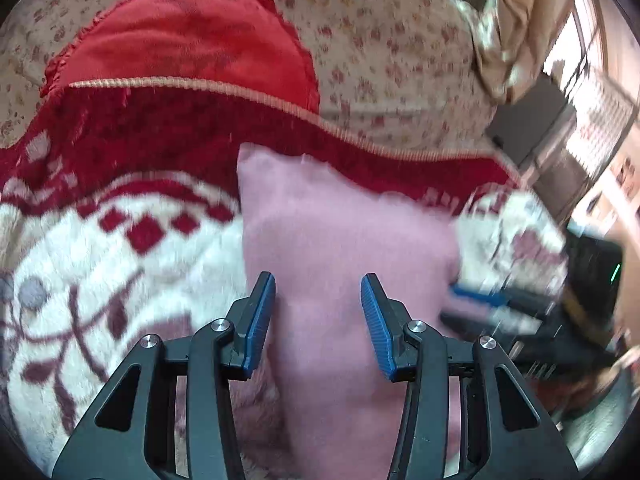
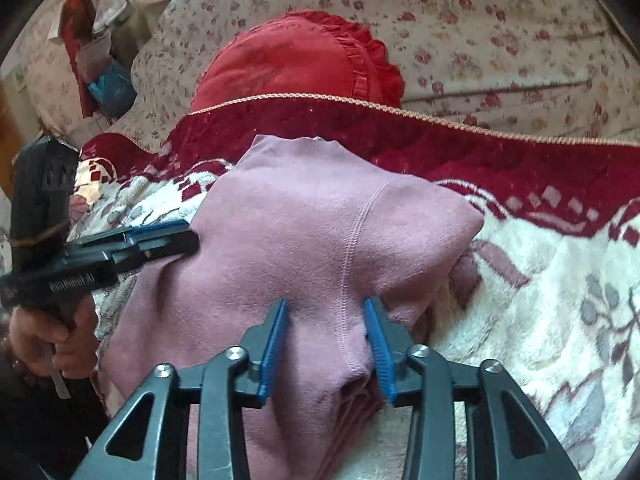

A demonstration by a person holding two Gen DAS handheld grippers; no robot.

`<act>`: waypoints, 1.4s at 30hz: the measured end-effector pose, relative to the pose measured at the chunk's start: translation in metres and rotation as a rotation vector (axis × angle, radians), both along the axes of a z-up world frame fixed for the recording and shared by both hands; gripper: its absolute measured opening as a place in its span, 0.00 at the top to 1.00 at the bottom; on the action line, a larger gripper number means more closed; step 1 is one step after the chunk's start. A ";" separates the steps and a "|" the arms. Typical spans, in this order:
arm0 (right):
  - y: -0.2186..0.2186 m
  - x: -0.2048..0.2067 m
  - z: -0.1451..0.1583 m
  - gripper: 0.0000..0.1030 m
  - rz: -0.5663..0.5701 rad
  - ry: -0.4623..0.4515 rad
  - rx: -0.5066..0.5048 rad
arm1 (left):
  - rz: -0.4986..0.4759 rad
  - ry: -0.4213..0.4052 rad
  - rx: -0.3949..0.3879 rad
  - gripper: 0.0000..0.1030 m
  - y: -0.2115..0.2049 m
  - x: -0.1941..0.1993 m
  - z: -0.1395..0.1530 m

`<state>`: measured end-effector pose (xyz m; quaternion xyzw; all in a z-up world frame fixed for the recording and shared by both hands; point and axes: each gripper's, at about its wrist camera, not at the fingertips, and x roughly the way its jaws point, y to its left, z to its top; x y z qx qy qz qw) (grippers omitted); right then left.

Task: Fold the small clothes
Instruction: 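Open both grippers to release the folded shirt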

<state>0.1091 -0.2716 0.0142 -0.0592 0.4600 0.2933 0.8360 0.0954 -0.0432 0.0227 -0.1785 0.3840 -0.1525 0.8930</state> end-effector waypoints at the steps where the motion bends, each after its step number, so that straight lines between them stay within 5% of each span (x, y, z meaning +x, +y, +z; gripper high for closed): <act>1: 0.002 0.002 0.001 0.59 0.007 0.007 -0.010 | -0.006 -0.011 -0.017 0.57 0.002 0.008 0.008; 5: -0.014 0.013 0.028 0.61 -0.090 -0.099 0.023 | -0.056 -0.040 -0.006 0.57 -0.007 0.049 0.025; 8: -0.028 0.034 0.038 0.61 -0.222 -0.148 0.076 | -0.095 0.055 0.041 0.57 -0.021 0.091 0.009; 11: -0.022 0.062 0.025 0.62 -0.227 -0.108 0.078 | -0.102 0.166 0.091 0.57 -0.025 0.106 -0.029; 14: -0.010 0.086 -0.012 0.62 -0.184 0.068 0.028 | -0.100 0.150 0.031 0.57 -0.015 0.102 -0.032; 18: -0.004 0.091 -0.007 0.62 -0.187 0.052 -0.038 | -0.055 0.146 -0.016 0.57 -0.002 0.103 -0.020; 23: 0.009 0.097 0.032 0.62 -0.258 -0.055 0.053 | -0.035 0.126 -0.034 0.57 0.002 0.108 -0.015; 25: 0.028 0.105 0.027 0.62 -0.240 0.000 0.047 | -0.064 0.215 0.007 0.58 -0.004 0.113 -0.035; 28: 0.051 0.120 -0.014 0.62 -0.228 0.180 -0.101 | -0.073 0.194 0.026 0.57 -0.007 0.112 -0.037; 30: 0.057 0.120 -0.016 0.62 -0.218 0.150 -0.135 | -0.073 0.190 0.021 0.57 -0.006 0.111 -0.035; 37: 0.001 0.096 0.028 0.62 -0.355 0.018 0.006 | -0.043 0.158 -0.025 0.57 0.007 0.101 -0.021; 42: -0.069 0.051 0.031 0.62 -0.489 0.071 0.235 | -0.038 0.140 0.001 0.57 0.015 0.066 -0.009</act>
